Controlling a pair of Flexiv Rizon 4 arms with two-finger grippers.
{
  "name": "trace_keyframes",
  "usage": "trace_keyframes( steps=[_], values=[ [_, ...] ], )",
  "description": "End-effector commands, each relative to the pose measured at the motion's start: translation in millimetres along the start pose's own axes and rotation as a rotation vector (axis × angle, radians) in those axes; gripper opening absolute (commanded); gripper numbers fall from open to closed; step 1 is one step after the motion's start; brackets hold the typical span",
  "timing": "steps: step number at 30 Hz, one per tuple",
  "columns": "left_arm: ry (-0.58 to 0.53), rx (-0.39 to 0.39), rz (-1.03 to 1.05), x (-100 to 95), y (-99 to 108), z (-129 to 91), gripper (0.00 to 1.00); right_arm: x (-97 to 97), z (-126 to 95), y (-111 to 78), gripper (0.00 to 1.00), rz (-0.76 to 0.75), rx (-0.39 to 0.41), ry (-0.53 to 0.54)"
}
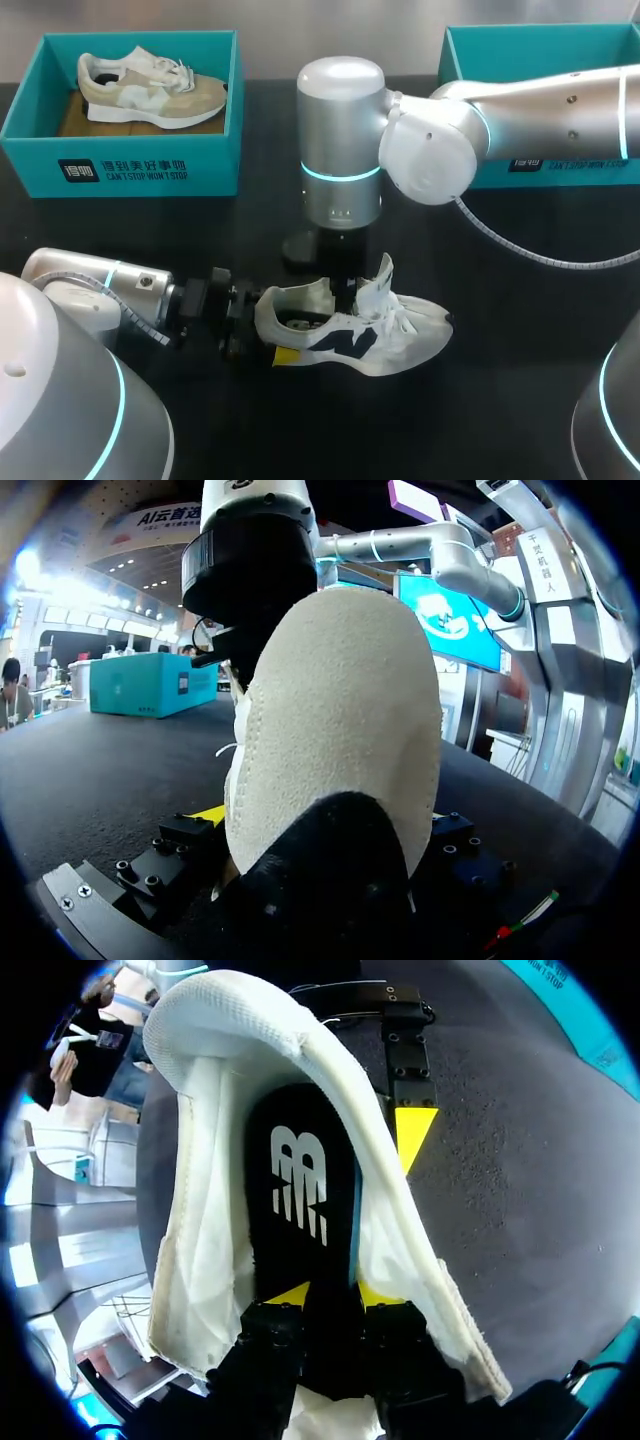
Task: Take the shoe out of the shoebox, open the shoe tongue, remove and reinsert the insole, then place the shoe into the shoebox
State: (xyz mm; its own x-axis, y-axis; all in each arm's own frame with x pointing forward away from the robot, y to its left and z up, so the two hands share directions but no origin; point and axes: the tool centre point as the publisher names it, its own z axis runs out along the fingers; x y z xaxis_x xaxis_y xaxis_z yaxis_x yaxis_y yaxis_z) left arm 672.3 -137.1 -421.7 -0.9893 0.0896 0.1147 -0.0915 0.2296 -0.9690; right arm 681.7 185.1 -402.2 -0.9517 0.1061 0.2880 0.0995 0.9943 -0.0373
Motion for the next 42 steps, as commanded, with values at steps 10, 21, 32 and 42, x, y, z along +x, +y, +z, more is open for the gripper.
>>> trace_keyframes(
  steps=[10,21,32,42],
  values=[
    [0.004,-0.002,0.0,-1.1,1,2,0.0,5.4,18,6.1,0.24,0.001,-0.011,0.022],
    [0.004,-0.002,0.0,-1.1,1,2,0.0,10.4,24,6.5,0.12,-0.007,-0.023,0.042],
    [0.004,-0.002,0.0,-1.1,1,2,0.0,15.0,21,10.8,0.0,-0.032,-0.035,0.02],
    [0.004,-0.002,0.0,-1.1,1,2,0.0,25.8,1,8.6,0.0,-0.059,-0.127,-0.099]
  ],
)
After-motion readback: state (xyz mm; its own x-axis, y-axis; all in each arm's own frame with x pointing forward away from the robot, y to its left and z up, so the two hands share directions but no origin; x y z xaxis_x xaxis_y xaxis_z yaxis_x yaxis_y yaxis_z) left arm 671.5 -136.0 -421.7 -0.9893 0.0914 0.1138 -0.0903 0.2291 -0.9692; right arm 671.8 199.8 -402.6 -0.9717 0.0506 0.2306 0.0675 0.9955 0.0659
